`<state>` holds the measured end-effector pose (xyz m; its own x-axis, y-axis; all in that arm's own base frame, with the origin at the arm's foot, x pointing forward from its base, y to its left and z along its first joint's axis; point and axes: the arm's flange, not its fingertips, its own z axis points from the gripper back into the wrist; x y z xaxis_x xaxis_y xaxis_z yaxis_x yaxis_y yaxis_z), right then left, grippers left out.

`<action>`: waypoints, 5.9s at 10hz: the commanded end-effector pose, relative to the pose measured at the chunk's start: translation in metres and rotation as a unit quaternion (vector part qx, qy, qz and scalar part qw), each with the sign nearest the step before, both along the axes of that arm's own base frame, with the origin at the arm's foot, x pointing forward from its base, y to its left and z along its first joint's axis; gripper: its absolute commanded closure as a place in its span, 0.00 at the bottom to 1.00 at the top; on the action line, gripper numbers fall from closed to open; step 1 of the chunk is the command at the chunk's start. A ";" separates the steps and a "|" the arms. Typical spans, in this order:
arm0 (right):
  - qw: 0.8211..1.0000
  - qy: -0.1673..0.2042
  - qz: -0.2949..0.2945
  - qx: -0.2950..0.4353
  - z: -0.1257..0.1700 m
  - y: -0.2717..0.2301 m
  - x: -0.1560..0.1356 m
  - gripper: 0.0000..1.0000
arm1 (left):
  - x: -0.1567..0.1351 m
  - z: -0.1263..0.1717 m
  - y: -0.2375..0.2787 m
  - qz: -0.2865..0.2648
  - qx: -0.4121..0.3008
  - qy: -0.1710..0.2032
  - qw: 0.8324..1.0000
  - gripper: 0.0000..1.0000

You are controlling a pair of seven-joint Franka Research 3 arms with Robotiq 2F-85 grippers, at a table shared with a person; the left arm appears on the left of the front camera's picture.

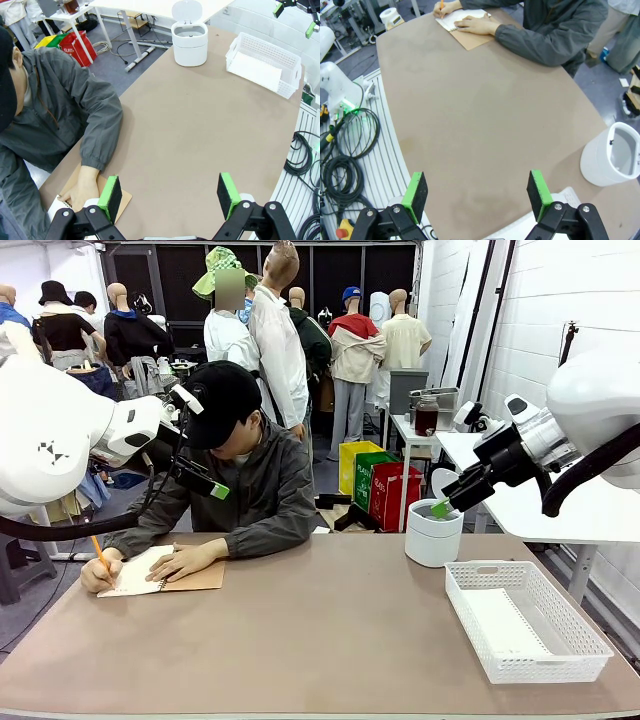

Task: Sort the paper based on its condition.
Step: If a person hands you a paper, place it in the Organizing basket , and if it's crumpled, put it in the Trash can.

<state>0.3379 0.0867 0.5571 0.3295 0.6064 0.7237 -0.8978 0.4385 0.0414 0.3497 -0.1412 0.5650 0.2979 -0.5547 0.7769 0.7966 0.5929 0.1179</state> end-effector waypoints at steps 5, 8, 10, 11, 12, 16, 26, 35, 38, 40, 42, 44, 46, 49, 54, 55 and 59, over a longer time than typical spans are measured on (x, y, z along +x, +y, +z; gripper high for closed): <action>1.000 0.002 0.005 0.006 0.000 0.001 0.001 0.00 | 0.000 -0.001 0.001 0.001 -0.003 0.006 1.000 0.00; 1.000 0.002 0.005 0.006 0.000 0.001 0.001 0.00 | 0.000 -0.001 0.001 0.001 -0.003 0.006 1.000 0.00; 1.000 0.002 0.005 0.006 0.000 0.001 0.001 0.00 | 0.000 -0.001 0.001 0.001 -0.003 0.006 1.000 0.00; 1.000 0.002 0.005 0.006 0.000 0.001 0.001 0.00 | 0.000 -0.001 0.001 0.001 -0.003 0.006 1.000 0.00; 1.000 0.002 0.005 0.006 0.000 0.001 0.001 0.00 | 0.000 -0.001 0.001 0.001 -0.003 0.006 1.000 0.00; 1.000 0.002 0.005 0.006 0.000 0.001 0.001 0.00 | 0.000 -0.001 0.001 0.001 -0.003 0.006 1.000 0.00; 1.000 0.002 0.005 0.006 0.000 0.001 0.001 0.00 | 0.000 -0.001 0.001 0.001 -0.003 0.006 1.000 0.00; 1.000 0.002 0.005 0.006 0.000 0.001 0.001 0.00 | 0.000 -0.001 0.001 0.001 -0.003 0.006 1.000 0.00; 1.000 0.002 0.005 0.006 0.000 0.001 0.001 0.00 | 0.000 -0.001 0.001 0.001 -0.003 0.006 1.000 0.00; 1.000 0.002 0.005 0.006 0.000 0.001 0.001 0.00 | 0.000 -0.001 0.001 0.001 -0.003 0.006 1.000 0.00; 1.000 0.002 0.005 0.006 0.000 0.001 0.001 0.00 | 0.000 -0.001 0.001 0.001 -0.003 0.006 1.000 0.00; 1.000 0.002 0.005 0.006 0.000 0.001 0.001 0.00 | 0.000 -0.001 0.001 0.001 -0.003 0.006 1.000 0.00; 1.000 0.002 0.005 0.006 0.000 0.001 0.001 0.00 | 0.000 -0.001 0.001 0.001 -0.003 0.006 1.000 0.00; 1.000 0.002 0.005 0.006 0.000 0.001 0.001 0.00 | 0.000 -0.001 0.001 0.001 -0.003 0.006 1.000 0.00; 1.000 0.002 0.005 0.006 0.000 0.001 0.001 0.00 | 0.000 -0.001 0.001 0.001 -0.003 0.006 1.000 0.00; 1.000 0.002 0.005 0.006 0.000 0.001 0.001 0.00 | 0.000 -0.001 0.001 0.001 -0.003 0.006 1.000 0.00; 1.000 0.002 0.005 0.006 0.000 0.001 0.001 0.00 | 0.000 -0.001 0.001 0.001 -0.003 0.006 1.000 0.00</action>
